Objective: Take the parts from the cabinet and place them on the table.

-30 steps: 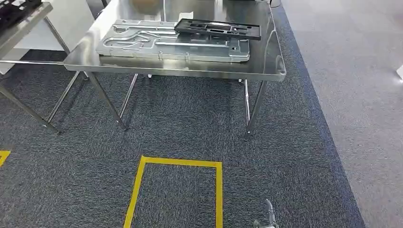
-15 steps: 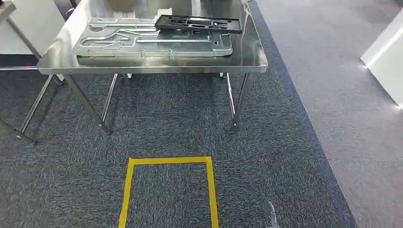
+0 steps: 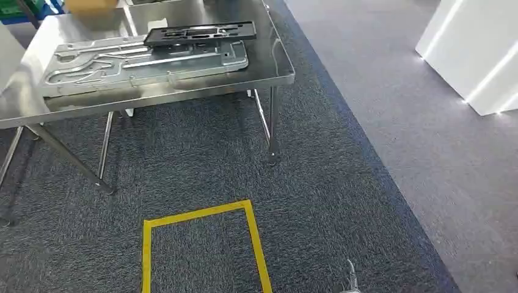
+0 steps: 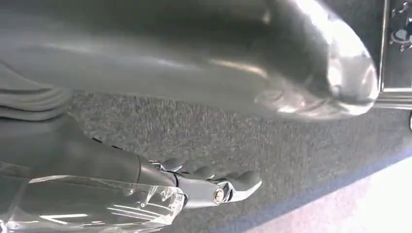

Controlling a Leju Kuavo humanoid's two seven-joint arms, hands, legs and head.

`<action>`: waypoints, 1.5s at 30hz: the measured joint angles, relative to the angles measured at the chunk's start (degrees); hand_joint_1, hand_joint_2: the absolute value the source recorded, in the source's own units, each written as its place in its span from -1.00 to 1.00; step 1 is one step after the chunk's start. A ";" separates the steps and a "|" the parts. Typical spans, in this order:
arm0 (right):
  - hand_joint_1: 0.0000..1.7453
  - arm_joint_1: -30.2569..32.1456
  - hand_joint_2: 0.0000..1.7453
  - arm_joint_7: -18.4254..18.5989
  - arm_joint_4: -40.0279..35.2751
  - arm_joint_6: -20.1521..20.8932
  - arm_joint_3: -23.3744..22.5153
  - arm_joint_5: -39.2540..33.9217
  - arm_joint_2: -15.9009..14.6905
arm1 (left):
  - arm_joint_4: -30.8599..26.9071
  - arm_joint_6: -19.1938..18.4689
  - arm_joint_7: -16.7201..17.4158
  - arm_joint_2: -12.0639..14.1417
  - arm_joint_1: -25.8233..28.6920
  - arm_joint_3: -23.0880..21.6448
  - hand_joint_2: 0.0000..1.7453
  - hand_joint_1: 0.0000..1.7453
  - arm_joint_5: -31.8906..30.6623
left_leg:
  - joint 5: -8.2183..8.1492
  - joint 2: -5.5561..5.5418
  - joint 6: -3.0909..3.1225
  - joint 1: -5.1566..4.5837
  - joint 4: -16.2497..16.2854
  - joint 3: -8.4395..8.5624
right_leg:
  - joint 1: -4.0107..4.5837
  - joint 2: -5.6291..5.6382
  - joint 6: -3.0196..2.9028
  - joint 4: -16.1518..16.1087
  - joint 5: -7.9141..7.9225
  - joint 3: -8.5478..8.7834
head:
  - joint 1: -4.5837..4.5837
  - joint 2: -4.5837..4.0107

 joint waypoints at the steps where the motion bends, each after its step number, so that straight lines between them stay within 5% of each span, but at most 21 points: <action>1: -1.00 0.05 -1.00 0.00 0.00 0.02 -0.07 -0.11 0.02 | 0.00 0.16 0.07 0.00 0.09 -0.07 -1.00 -1.00 0.02 | -0.37 -0.14 -0.05 0.00 2.65 -1.30 | 0.04 0.69 0.00 0.10 0.00 -0.08 | -0.04 0.00; 3: -1.00 0.14 -1.00 0.00 0.00 0.13 -0.20 -0.24 0.02 | 0.02 0.42 0.31 0.02 0.21 -0.15 -1.00 -1.00 0.02 | 2.98 -0.23 0.14 0.00 -0.06 -0.32 | 0.05 2.29 0.03 0.45 -0.05 -0.11 | -0.04 0.00; 5: -1.00 0.14 -1.00 -0.04 0.02 0.22 -0.22 -0.42 0.07 | 0.02 0.48 0.44 0.02 0.13 -0.24 -1.00 -1.00 0.02 | 8.49 -1.98 0.54 0.05 -9.50 3.71 | 0.02 3.84 0.23 0.84 -0.19 -0.07 | -0.04 0.00; 6: -1.00 0.12 -1.00 -0.18 0.02 0.26 -0.26 -0.59 0.15 | 0.04 0.48 0.57 0.07 0.17 -0.26 -1.00 -1.00 0.02 | 8.55 -4.83 0.94 0.14 -12.22 4.76 | -0.05 4.25 0.38 0.93 -0.21 -0.25 | -0.02 0.00; 7: -1.00 0.07 -1.00 -0.31 0.02 0.33 -0.31 -0.66 0.20 | 0.04 0.46 0.57 0.07 0.19 -0.33 -1.00 -1.00 0.04 | 8.35 -5.02 1.04 0.19 -13.59 5.03 | 0.26 4.96 0.74 1.39 -0.29 -0.63 | 0.02 0.00; 11: -1.00 0.28 -1.00 -0.77 0.13 0.37 -0.72 -0.70 0.20 | 0.04 0.46 0.61 0.04 0.02 -0.81 -1.00 -1.00 0.07 | 9.07 -2.83 2.38 0.32 -13.97 5.11 | 0.01 6.41 2.27 1.22 0.14 -1.28 | 0.05 0.00; 13: -1.00 0.27 -1.00 -1.03 0.26 0.44 -1.05 -0.70 0.20 | 0.07 0.50 0.55 0.07 -0.05 -0.90 -1.00 -1.00 0.11 | 9.35 -1.58 3.17 0.18 -14.34 5.14 | 0.04 1.53 2.58 5.39 -2.99 -3.23 | 0.55 0.00; 15: -1.00 0.14 -1.00 -1.33 0.50 0.59 -1.09 -0.70 0.20 | 0.07 0.50 0.55 0.07 0.15 -1.03 -1.00 -1.00 0.11 | 9.32 0.02 3.24 -0.06 -14.31 4.96 | -0.11 0.29 3.03 14.66 -7.54 -7.77 | 0.61 0.00; 17: -1.00 0.20 -1.00 -1.42 0.70 0.72 -1.14 -0.72 0.20 | 0.07 0.61 0.57 0.07 0.25 -1.05 -1.00 -1.00 0.11 | 9.27 1.69 3.27 -0.15 -14.28 4.91 | -0.35 0.16 3.27 18.79 -7.90 -9.85 | 0.61 0.00; 20: -1.00 0.21 -1.00 -1.51 1.03 1.16 -1.51 -0.79 0.20 | 0.07 0.79 0.57 0.04 0.02 -1.12 -1.00 -1.00 0.02 | 8.98 3.52 2.92 -0.16 -14.27 5.17 | -0.37 -1.58 2.98 6.79 -1.43 -3.40 | 0.63 0.00; 21: -1.00 0.15 -1.00 -1.51 1.07 1.31 -1.53 -0.81 0.20 | 0.07 0.81 0.57 -0.02 -0.02 -1.14 -1.00 -1.00 -0.02 | 8.82 4.02 2.68 -0.27 -14.20 5.53 | -0.23 -4.12 2.62 1.95 -0.20 -0.48 | 0.66 0.00; 22: -1.00 -0.05 -1.00 -1.51 1.14 1.44 -1.55 -0.81 0.20 | 0.07 0.83 0.57 -0.02 -0.01 -1.16 -1.00 -1.00 -0.04 | 8.45 4.44 2.13 -0.70 -13.95 5.51 | 0.14 -4.70 2.21 0.92 -0.50 -0.33 | 0.55 0.00; 26: -1.00 0.05 -1.00 -1.66 1.46 2.03 -1.82 -1.03 0.33 | 0.07 1.33 1.03 -0.09 -0.28 -1.79 -1.00 -1.00 -0.46 | 8.24 6.03 0.85 -0.51 -14.12 6.21 | 0.11 -2.17 0.86 0.54 -0.04 -0.60 | 0.48 0.00; 28: -1.00 -0.08 -1.00 -1.77 1.64 2.47 -1.95 -1.09 0.35 | 0.07 1.47 1.29 -0.09 -0.23 -2.10 -1.00 -1.00 -0.42 | 5.17 1.42 0.18 -0.18 -10.72 4.91 | -0.19 -1.26 0.22 0.29 0.42 -0.59 | 0.13 0.00; 31: -1.00 -0.45 -1.00 -1.84 2.03 3.02 -2.01 -1.14 0.50 | 0.07 1.51 1.75 -0.07 0.08 -2.43 -1.00 -1.00 -0.39 | -0.94 -0.23 -0.04 -0.13 2.72 -1.14 | 0.05 0.74 -0.12 0.42 0.62 -1.03 | 0.07 0.00; 33: -1.00 -0.41 -1.00 -1.55 2.25 3.32 -2.03 -1.05 0.50 | 0.07 1.62 1.93 -0.07 0.13 -2.54 -1.00 -1.00 -0.39 | 1.14 -0.31 0.08 -0.13 2.61 -1.32 | 0.10 2.26 -0.12 0.62 0.62 -1.02 | 0.11 0.00; 35: -1.00 -0.44 -1.00 -1.27 2.34 3.37 -2.01 -0.90 0.52 | 0.07 1.66 2.12 -0.09 0.05 -2.56 -1.00 -1.00 -0.37 | 6.64 -1.04 0.43 -0.09 -6.51 2.72 | 0.09 3.87 -0.03 0.90 0.57 -0.92 | 0.11 0.00; 36: -1.00 -0.46 -1.00 -1.22 2.34 3.37 -1.97 -0.83 0.61 | 0.07 1.73 2.19 -0.07 0.05 -2.56 -1.00 -1.00 -0.37 | 8.89 -3.53 0.71 0.00 -11.57 4.84 | 0.05 4.49 0.06 1.05 0.52 -0.98 | 0.07 0.00; 37: -1.00 -0.62 -1.00 -1.16 2.34 3.37 -1.92 -0.83 0.70 | 0.07 1.79 2.27 -0.07 0.14 -2.58 -1.00 -1.00 -0.35 | 8.00 -5.48 0.98 -0.02 -12.99 5.30 | 0.40 4.99 0.41 1.35 0.49 -1.20 | 0.20 0.00; 41: -1.00 -0.55 -1.00 -0.96 2.34 3.35 -1.90 -0.74 0.74 | 0.07 1.79 2.38 -0.09 -0.11 -2.60 -1.00 -1.00 -0.33 | 8.57 -3.32 2.15 -0.32 -13.75 5.62 | -0.01 7.45 2.09 1.07 1.12 -1.95 | 0.15 0.00; 45: -1.00 -0.94 -1.00 -0.77 2.36 3.28 -1.90 -0.74 0.72 | 0.07 2.01 3.00 -0.18 0.01 -2.71 -1.00 -1.00 -0.48 | 9.20 -0.16 3.51 -0.17 -14.60 5.67 | 0.02 0.85 2.50 12.41 -5.77 -7.48 | 0.77 0.00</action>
